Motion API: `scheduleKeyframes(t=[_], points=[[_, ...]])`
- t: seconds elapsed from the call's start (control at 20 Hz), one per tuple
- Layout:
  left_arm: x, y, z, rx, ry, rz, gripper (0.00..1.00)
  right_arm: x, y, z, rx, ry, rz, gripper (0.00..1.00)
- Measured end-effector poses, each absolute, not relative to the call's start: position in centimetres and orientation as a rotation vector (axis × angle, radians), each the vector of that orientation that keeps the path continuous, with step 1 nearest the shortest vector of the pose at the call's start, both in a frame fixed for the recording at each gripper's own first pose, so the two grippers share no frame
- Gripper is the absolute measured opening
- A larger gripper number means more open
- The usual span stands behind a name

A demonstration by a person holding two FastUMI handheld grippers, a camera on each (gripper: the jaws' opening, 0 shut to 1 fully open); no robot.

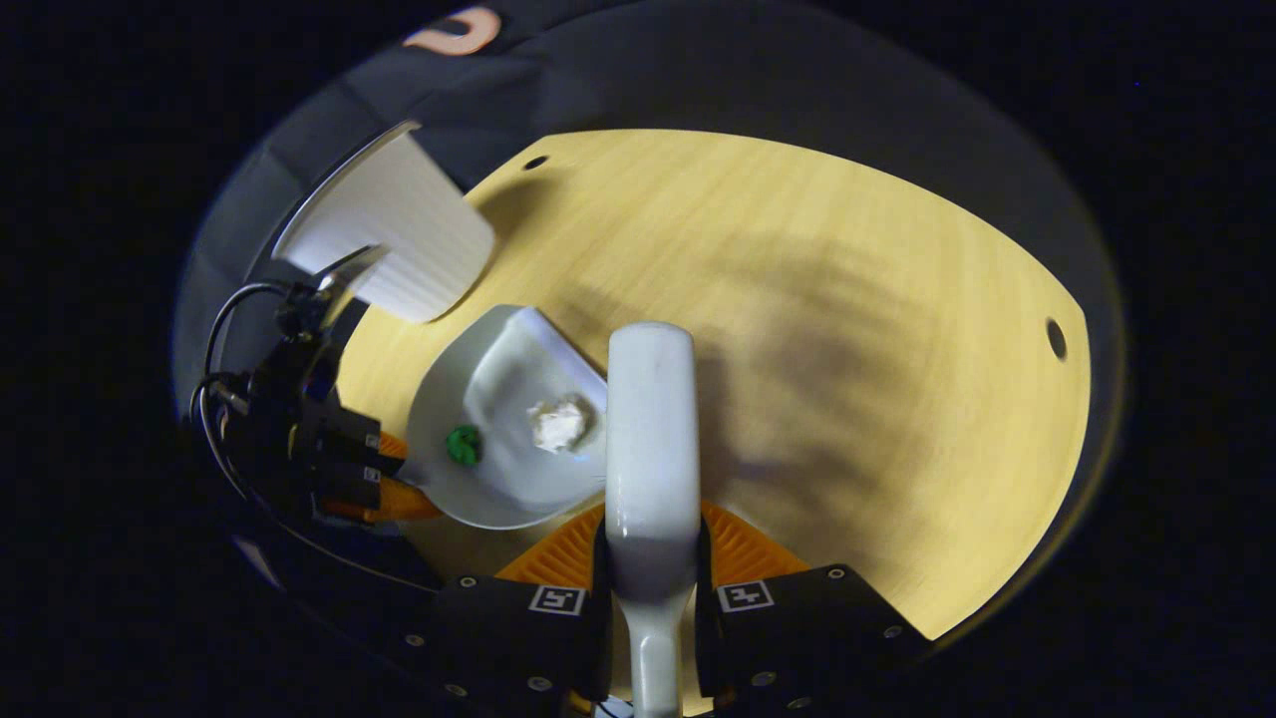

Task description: Pick up the small broom and dustpan from the desktop, sweep the trash into the dustpan with the broom, and then empty the trash into the garbage bin.

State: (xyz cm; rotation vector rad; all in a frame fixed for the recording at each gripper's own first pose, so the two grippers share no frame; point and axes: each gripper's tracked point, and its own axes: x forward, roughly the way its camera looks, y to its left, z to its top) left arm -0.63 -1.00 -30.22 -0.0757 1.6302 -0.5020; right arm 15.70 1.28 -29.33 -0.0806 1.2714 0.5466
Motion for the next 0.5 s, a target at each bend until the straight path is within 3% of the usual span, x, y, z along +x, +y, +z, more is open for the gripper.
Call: scheduleKeyframes(t=[0.2, 0.5], points=[[-0.3, -0.9, -30.1, -0.03, 1.554, -0.478, 0.25, 13.3, -4.0, -31.0, 0.019, 1.289, 0.301, 0.34], [0.4, 0.2, -29.0, -0.031, 1.474, -0.465, 0.25, 8.4, -5.1, -35.2, -0.047, 1.373, 0.235, 0.33]])
